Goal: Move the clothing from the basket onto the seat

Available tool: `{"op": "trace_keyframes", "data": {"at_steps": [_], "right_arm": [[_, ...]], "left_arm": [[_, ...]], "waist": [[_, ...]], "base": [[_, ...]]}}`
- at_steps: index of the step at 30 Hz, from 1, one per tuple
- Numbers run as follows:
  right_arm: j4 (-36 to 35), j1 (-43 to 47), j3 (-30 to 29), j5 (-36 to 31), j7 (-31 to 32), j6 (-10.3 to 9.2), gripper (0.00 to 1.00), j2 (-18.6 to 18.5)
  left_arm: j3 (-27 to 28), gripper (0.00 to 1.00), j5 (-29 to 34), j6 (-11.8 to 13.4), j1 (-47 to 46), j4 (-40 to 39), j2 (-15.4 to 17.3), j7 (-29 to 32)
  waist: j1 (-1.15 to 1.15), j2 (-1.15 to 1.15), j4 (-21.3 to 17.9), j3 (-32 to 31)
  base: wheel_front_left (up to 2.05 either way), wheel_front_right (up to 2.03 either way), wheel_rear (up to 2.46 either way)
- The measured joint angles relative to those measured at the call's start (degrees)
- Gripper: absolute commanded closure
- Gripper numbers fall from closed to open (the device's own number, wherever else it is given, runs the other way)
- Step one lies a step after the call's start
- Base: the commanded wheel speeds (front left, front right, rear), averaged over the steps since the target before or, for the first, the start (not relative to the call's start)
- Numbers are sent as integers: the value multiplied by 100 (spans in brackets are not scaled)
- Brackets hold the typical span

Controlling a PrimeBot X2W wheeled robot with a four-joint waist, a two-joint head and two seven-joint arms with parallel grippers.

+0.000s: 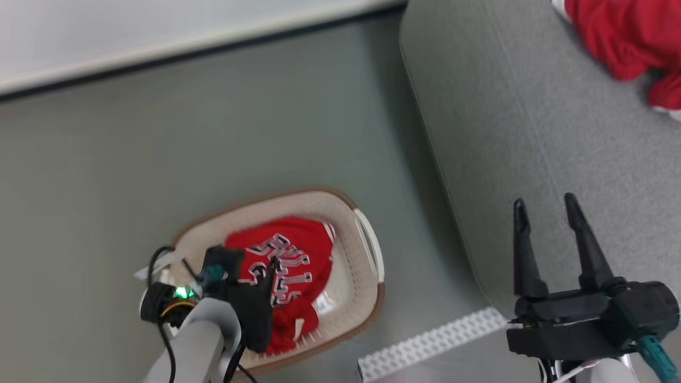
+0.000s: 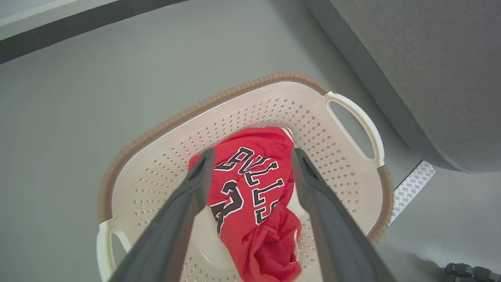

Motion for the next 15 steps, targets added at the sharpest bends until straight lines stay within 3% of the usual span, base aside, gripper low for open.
{"op": "trace_keyframes", "data": {"at_steps": [8,15], "right_arm": [[-318,127,-82,24,-10,0,0,1],[-481,117,-34,63,-10,0,0,2]], "left_arm": [[-1032,0,-623,689,-647,248,2,132],[-1671,0,-1580,1200,-907,260,9,209]], "waist": [[0,1,-175,920],[0,0,-189,1541]], "base": [[0,0,0],[0,0,0]]}}
